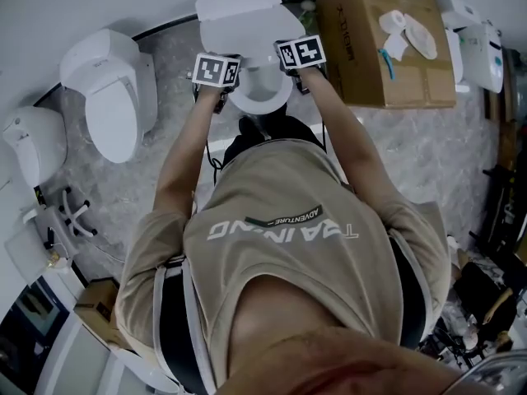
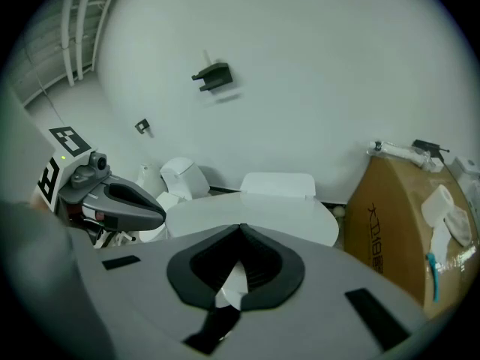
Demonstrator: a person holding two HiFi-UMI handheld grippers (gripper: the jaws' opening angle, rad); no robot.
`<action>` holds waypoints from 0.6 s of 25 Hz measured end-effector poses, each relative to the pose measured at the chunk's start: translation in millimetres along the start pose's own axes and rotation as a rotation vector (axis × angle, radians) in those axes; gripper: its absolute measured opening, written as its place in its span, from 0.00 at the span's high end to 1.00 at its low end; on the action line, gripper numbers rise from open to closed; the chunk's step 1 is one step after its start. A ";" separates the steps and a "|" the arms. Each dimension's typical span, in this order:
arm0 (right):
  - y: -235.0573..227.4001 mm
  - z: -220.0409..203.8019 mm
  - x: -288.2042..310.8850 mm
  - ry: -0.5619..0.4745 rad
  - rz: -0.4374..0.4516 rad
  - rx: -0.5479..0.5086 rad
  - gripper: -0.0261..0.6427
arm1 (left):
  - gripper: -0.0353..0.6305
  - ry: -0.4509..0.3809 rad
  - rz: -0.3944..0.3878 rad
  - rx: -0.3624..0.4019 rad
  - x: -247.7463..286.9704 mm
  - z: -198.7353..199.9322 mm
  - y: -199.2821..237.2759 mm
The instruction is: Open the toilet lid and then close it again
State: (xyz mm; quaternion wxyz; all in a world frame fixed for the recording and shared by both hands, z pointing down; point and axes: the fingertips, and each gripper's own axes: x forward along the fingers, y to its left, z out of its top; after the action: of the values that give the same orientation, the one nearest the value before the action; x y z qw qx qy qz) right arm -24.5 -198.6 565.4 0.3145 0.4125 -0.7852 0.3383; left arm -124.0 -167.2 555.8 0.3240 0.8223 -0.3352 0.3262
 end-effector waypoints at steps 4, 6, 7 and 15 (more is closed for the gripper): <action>-0.2 -40.0 7.9 0.073 0.011 0.021 0.94 | 0.94 0.066 -0.033 -0.047 13.7 -34.8 -11.4; 0.9 -61.1 12.3 0.116 0.031 0.032 0.94 | 0.94 0.112 -0.048 -0.077 21.3 -54.0 -16.7; 1.4 -71.1 14.6 0.137 0.044 0.036 0.94 | 0.94 0.134 -0.056 -0.094 25.2 -63.2 -19.1; 4.2 -130.4 36.0 0.250 0.131 0.068 0.94 | 0.94 0.258 0.038 -0.219 47.0 -118.1 -24.7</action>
State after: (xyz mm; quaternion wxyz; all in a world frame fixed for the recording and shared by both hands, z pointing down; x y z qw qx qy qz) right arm -16.7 -109.4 666.9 0.3730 0.3253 -0.7532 0.4333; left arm -116.4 -80.4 651.6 0.4457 0.7270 -0.3400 0.3966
